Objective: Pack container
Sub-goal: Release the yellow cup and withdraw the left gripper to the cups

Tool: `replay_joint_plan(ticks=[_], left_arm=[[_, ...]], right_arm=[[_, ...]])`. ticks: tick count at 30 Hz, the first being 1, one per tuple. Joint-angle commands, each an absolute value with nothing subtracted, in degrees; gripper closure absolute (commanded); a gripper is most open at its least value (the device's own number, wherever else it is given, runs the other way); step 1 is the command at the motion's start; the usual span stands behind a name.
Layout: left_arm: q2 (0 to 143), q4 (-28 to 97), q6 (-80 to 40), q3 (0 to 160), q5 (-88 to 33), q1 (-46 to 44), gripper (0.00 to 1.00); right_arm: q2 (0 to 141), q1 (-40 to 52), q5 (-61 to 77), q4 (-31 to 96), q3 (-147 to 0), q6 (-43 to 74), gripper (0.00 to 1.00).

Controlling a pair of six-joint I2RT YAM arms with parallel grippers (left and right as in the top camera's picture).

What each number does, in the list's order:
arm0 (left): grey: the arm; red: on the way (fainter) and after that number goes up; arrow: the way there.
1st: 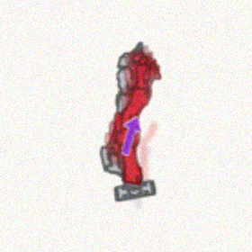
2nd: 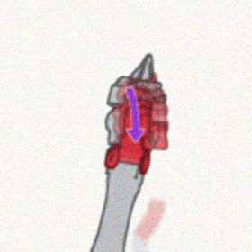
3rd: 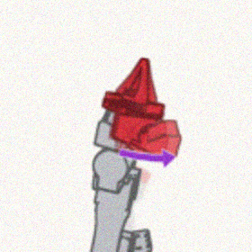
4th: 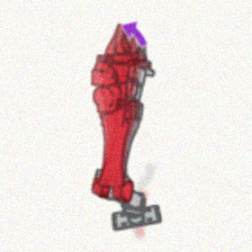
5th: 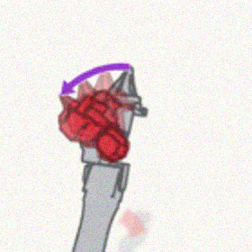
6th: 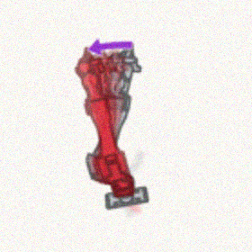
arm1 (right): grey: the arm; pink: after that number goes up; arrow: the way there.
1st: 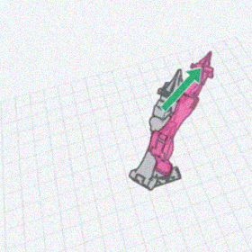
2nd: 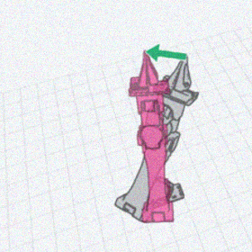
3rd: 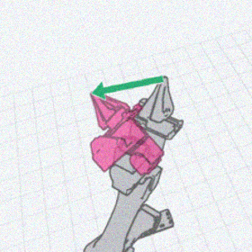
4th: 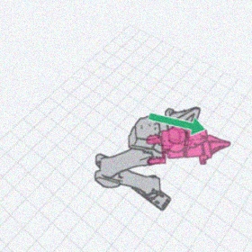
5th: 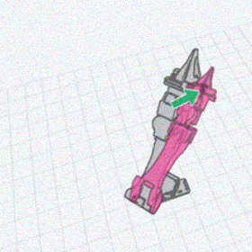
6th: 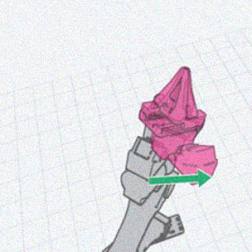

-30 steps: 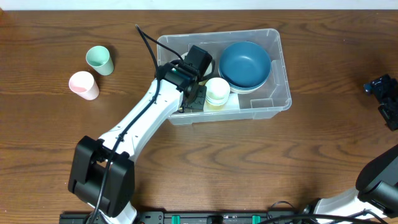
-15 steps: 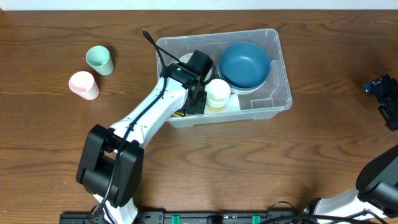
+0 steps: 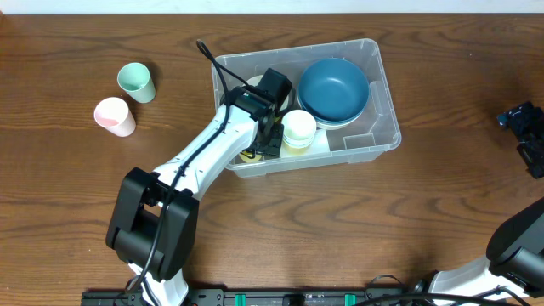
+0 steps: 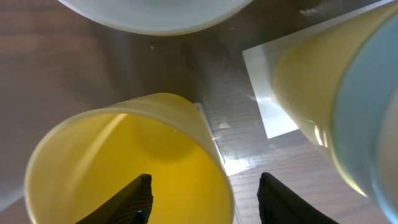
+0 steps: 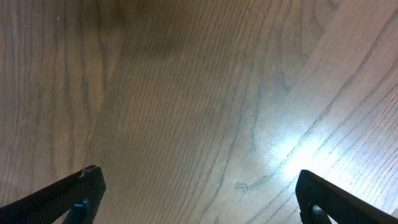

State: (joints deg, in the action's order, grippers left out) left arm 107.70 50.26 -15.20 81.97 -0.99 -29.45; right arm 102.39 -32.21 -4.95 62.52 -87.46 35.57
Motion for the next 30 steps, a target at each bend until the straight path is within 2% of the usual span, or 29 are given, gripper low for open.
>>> replay_joint_plan(ticks=[1, 14, 30], left_arm=[[107.8, 51.7, -15.3, 84.3, -0.5, -27.2, 0.45], [100.2, 61.6, -13.2, 103.0, -0.4, -17.6, 0.45], [98.0, 63.0, -12.5, 103.7, -0.4, -15.2, 0.45]], right_arm=[[102.5, -32.3, -5.6, 62.5, -87.4, 36.4, 0.01], [102.5, -32.3, -5.6, 62.5, -87.4, 36.4, 0.01], [102.5, -32.3, -5.6, 62.5, -87.4, 36.4, 0.01]])
